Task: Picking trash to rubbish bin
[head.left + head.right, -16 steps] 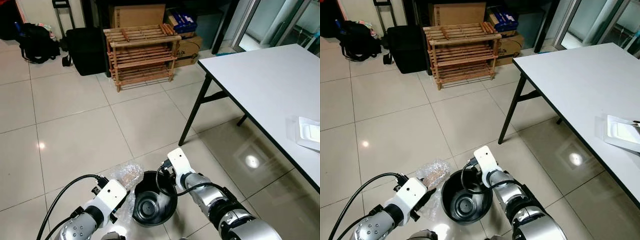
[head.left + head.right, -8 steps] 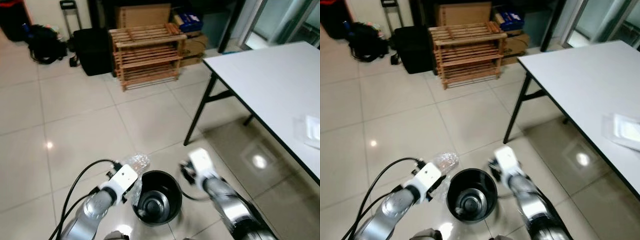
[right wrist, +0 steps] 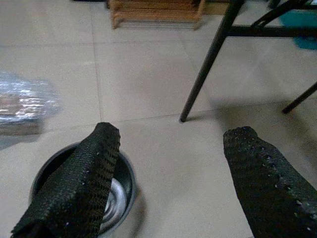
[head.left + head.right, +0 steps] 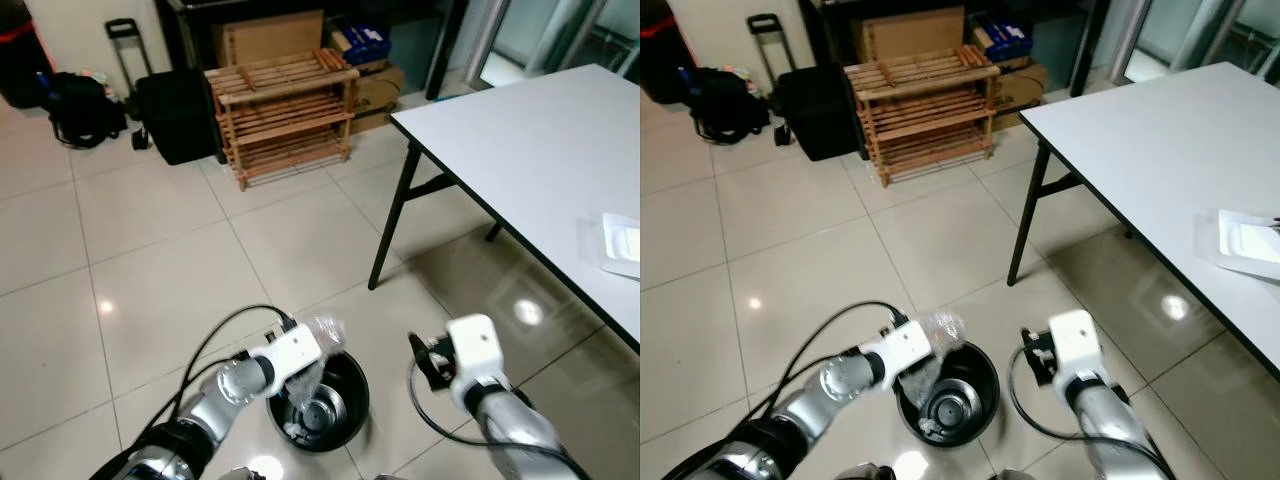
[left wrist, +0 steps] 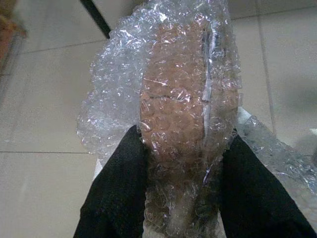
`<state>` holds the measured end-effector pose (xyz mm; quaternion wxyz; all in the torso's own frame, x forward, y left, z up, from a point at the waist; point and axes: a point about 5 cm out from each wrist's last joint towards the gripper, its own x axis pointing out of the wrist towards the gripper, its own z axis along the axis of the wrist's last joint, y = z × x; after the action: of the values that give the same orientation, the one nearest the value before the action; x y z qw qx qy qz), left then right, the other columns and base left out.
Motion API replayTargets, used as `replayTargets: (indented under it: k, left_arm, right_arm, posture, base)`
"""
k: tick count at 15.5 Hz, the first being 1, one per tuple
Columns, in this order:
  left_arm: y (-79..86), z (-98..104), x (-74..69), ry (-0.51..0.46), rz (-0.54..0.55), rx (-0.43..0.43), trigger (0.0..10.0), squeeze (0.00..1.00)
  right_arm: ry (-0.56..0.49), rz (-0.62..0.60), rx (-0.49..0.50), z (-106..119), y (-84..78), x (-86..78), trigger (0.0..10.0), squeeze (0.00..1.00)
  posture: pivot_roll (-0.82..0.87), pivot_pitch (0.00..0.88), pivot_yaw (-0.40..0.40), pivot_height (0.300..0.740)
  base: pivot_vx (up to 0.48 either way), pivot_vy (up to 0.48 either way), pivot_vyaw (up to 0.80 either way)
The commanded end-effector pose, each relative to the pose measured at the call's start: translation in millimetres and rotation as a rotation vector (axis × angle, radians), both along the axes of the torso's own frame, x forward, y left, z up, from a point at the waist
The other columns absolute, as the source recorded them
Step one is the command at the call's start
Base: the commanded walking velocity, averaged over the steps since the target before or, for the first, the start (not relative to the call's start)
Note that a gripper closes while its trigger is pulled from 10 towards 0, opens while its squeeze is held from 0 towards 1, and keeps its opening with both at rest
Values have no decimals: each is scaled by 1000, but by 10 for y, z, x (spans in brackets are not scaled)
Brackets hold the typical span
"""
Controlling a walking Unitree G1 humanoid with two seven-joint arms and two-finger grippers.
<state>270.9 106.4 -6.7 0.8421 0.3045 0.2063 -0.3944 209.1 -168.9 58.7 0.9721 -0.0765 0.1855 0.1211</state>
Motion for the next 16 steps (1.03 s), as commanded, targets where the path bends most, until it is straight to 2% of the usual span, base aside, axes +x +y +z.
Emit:
replayTargets:
  k: [1,3,4,5,6,7,8,12,16]
  left_arm:
    - [-19,-25,-8,12,-47,17,10000,176]
    - [-39,-50,-19,20,-72,24,10000,157]
    - [-41,-57,-22,16,-88,37,10000,141]
    - [-43,-59,-22,15,-91,39,10000,141]
    - [-50,-55,-15,16,-98,38,10000,180]
    - [-53,-52,-11,16,-102,38,10000,208]
    - [-53,-42,4,14,-105,35,10000,1000]
    - [-52,-27,25,13,-97,16,10000,1000]
    - [-77,-1,53,12,-105,7,10000,1000]
  right_arm:
    - [14,95,61,127,46,-107,10000,0]
    - [61,241,146,257,57,-259,10000,0]
    - [97,330,143,294,51,-306,10000,0]
    - [109,359,141,306,47,-320,10000,0]
    - [154,436,136,325,32,-345,10000,0]
    - [175,462,126,329,18,-349,10000,0]
    - [201,494,103,334,-2,-348,10000,0]
    - [210,503,60,361,-35,-307,10000,0]
    - [211,488,59,376,-54,-272,10000,0]
  posture:
    - [-147,112,-4,740]
    - [-156,118,-16,740]
    - [-159,119,-21,740]
    - [-159,119,-22,740]
    - [-162,121,-31,740]
    - [-161,121,-34,740]
    - [-161,121,-40,740]
    - [-165,119,-44,740]
    - [-168,117,-40,740]
  base:
    - [0,0,0]
    - [0,0,0]
    - [0,0,0]
    - [0,0,0]
    - [0,0,0]
    - [0,0,0]
    - [0,0,0]
    - [0,0,0]
    - [0,0,0]
